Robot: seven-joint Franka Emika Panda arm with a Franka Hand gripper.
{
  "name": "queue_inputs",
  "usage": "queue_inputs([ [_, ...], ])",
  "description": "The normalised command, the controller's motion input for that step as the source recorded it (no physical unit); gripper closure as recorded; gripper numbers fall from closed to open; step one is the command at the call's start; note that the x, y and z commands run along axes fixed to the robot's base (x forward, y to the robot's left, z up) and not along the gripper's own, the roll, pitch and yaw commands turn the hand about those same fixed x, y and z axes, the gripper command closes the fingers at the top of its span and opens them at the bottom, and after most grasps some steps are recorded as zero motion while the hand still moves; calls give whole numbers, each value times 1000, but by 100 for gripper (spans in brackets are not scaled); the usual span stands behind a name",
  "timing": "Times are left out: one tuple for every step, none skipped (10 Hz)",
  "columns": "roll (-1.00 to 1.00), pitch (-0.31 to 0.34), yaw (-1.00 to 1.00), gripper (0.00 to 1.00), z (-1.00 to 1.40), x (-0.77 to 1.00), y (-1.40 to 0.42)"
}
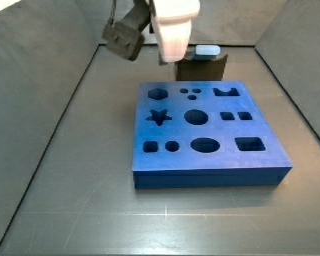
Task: Pick up the square-circle object. Move up. Place the square-circle object on the fixture. Regrasp the square-circle object. Move to above the board. Insert the square-circle object.
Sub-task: Regrasp the square-circle object.
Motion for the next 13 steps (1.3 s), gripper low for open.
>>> queue_inputs([
  [1000,-338,-643,0,8,-51,-9],
  [1000,-291,-632,0,11,-47,-10],
  [1000,-205,-605,0,8,-41,-13],
  [1000,-126,-580,0,4,-34,-17],
  [1000,-3,-534,0,-11,-23,-16],
  [981,66,-370,0,-22,-18,-14],
  [677,217,-174,0,-44,6,-23],
  [511,265,-79,0,-55,22,-23],
  [395,268,-14,0,-49,44,-18],
  [276,438,-13,0,-20,1000,-11],
  [236,427,18,0,-24,1000,-11],
  [209,416,91,0,-31,1000,-16],
  [185,389,135,0,-27,1000,-23],
])
